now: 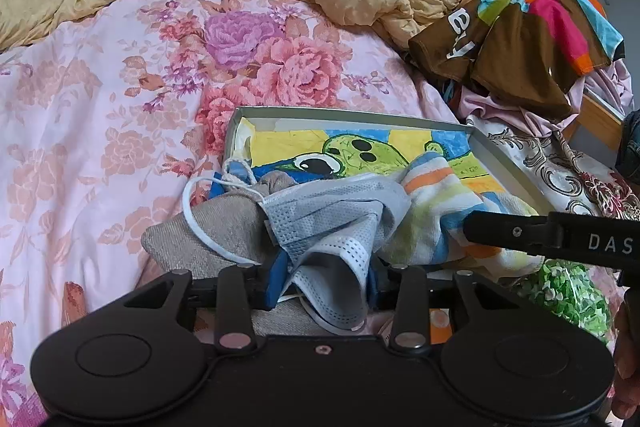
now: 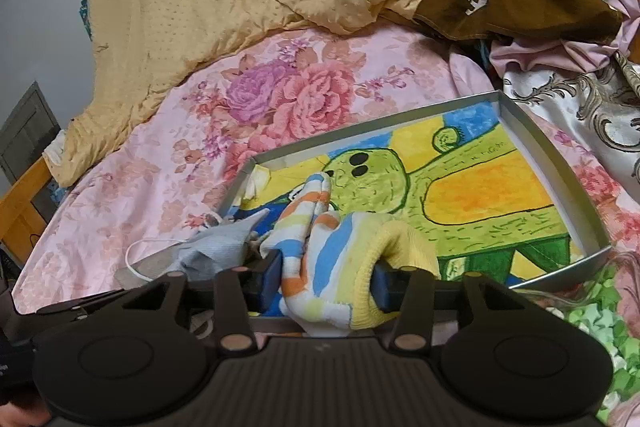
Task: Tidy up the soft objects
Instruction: 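Lift and carry the grey mask and striped sock over the painted tray, then open both tools to drop the mask and striped sock into the tray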
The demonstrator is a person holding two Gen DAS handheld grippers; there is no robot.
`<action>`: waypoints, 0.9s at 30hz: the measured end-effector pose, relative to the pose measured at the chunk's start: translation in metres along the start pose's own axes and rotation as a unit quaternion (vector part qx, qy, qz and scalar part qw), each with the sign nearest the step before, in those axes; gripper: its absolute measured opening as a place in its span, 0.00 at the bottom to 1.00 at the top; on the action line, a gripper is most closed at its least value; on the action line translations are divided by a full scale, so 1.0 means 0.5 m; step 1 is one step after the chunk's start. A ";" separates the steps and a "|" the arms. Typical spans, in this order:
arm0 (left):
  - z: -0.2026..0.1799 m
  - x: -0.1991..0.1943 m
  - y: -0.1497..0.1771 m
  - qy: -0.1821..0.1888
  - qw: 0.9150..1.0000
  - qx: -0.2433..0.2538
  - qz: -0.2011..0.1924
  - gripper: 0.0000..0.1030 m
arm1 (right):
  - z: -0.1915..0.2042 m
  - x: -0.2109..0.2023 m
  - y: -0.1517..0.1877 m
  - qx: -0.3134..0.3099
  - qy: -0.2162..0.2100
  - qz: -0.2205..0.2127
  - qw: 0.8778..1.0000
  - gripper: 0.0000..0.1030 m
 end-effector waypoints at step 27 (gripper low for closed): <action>-0.015 -0.031 0.001 0.003 1.000 -0.011 -0.002 0.62 | -0.008 -0.067 -0.014 -0.026 0.045 -0.026 0.998 0.87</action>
Point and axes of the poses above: each gripper's, at about its wrist camera, not at the fingertips, and x roughly the way its jaws point, z to its left, y to its underside, the point moved 2 cm from there along x, roughly the way its jaws point, and after that the axes turned 2 degrees about -x, right-handed, at the moved point
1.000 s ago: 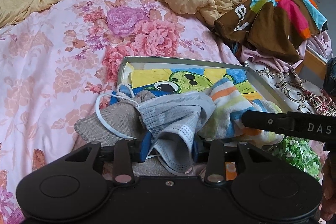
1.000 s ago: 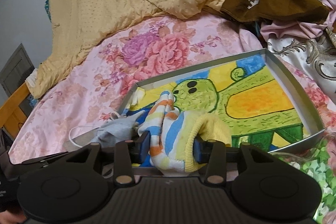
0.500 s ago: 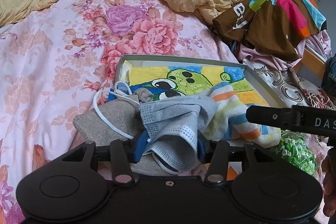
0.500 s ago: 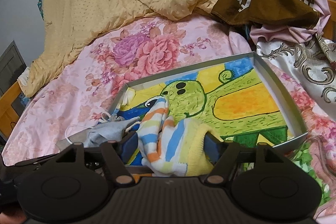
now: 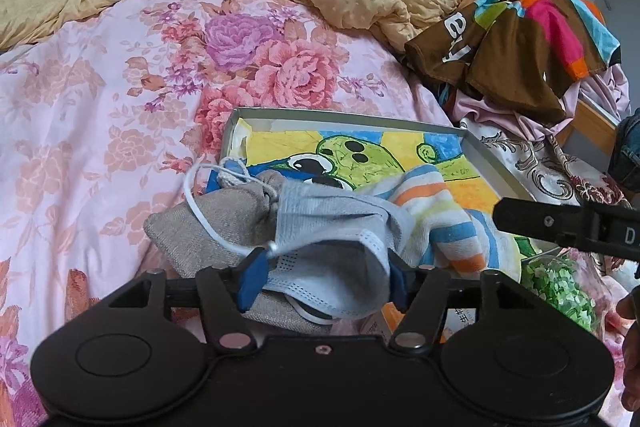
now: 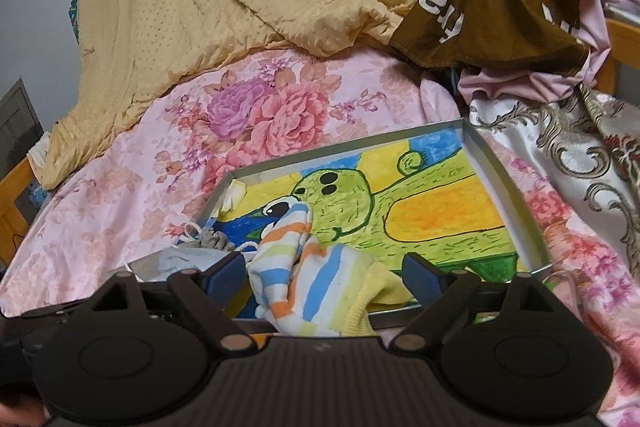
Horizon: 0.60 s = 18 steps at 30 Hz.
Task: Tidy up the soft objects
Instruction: 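Open both tools to drop the mask and striped sock into the tray, then move both open tools back over the pile of soft items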
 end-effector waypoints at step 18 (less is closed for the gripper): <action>-0.009 -0.133 -0.018 0.002 0.997 -0.017 -0.080 0.90 | 0.037 -0.116 0.014 -0.090 0.049 -0.070 0.992 1.00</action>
Point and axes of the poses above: each gripper's, at about its wrist camera, not at the fingertips, and x roughly the way its jaws point, z to its left, y to its underside, the point moved 2 cm from there along x, roughly the way its jaws point, and after that the axes turned 2 degrees about -x, right-handed, at the moved point
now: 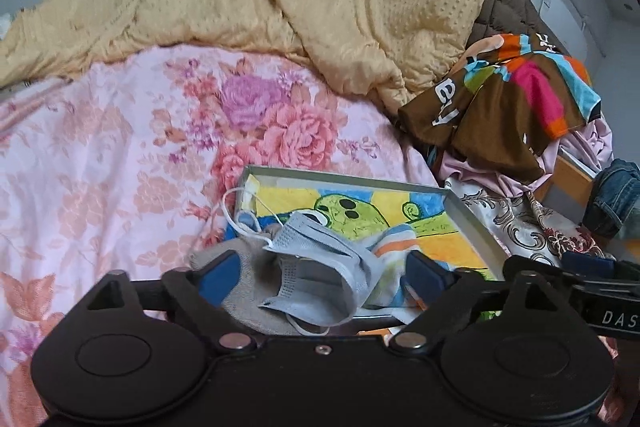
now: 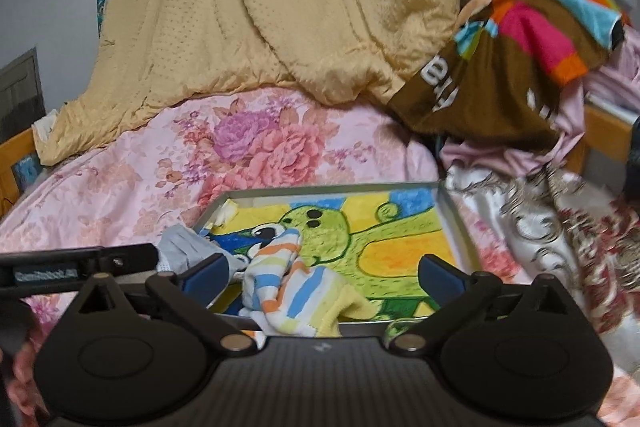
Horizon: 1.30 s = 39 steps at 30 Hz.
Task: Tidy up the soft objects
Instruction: 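Move both open tools back over the pile of soft items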
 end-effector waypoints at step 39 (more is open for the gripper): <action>-0.066 -0.325 0.137 -0.001 0.997 0.074 -0.019 0.99 | -0.018 -0.314 0.107 -0.020 0.011 -0.036 0.999 1.00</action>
Point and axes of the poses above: each gripper's, at about its wrist camera, not at the fingertips, and x roughly the way its jaws point, z to its left, y to its underside, the point moved 2 cm from there along x, roughly the way its jaws point, and after that the axes turned 2 degrees about -x, right-handed, at the moved point
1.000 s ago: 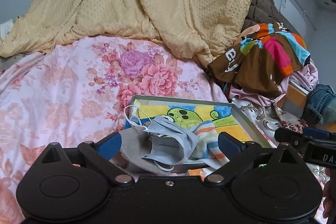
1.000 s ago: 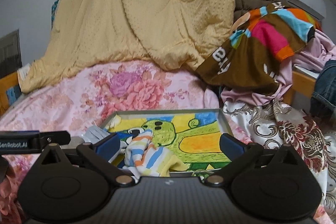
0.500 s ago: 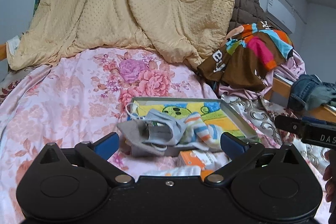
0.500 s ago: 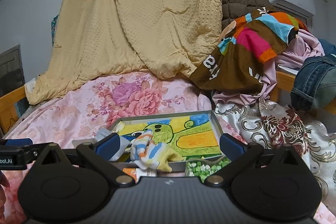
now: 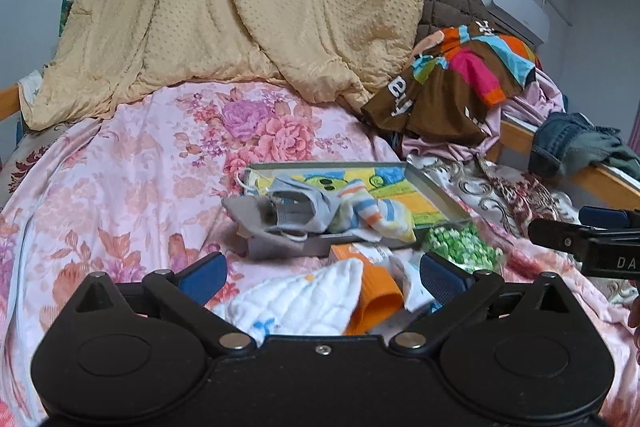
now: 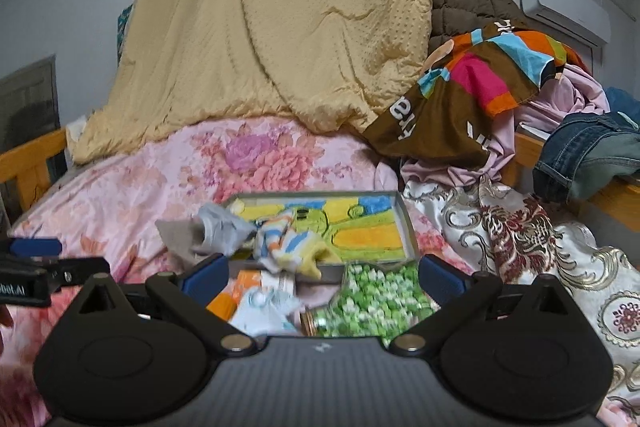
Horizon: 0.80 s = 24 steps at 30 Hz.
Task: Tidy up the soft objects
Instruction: 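Move both open tools back over the pile of soft items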
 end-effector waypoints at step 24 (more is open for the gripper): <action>-0.081 0.012 0.088 0.053 0.988 0.100 0.105 0.99 | -0.010 -0.013 0.078 -0.006 0.040 0.119 0.992 1.00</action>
Point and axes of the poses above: each gripper's, at about its wrist camera, not at the fingertips, and x roughly the way its jaws point, z to its left, y to its underside, the point moved 2 cm from there along x, roughly the way its jaws point, and after that the axes turned 2 degrees about -x, right-handed, at the moved point
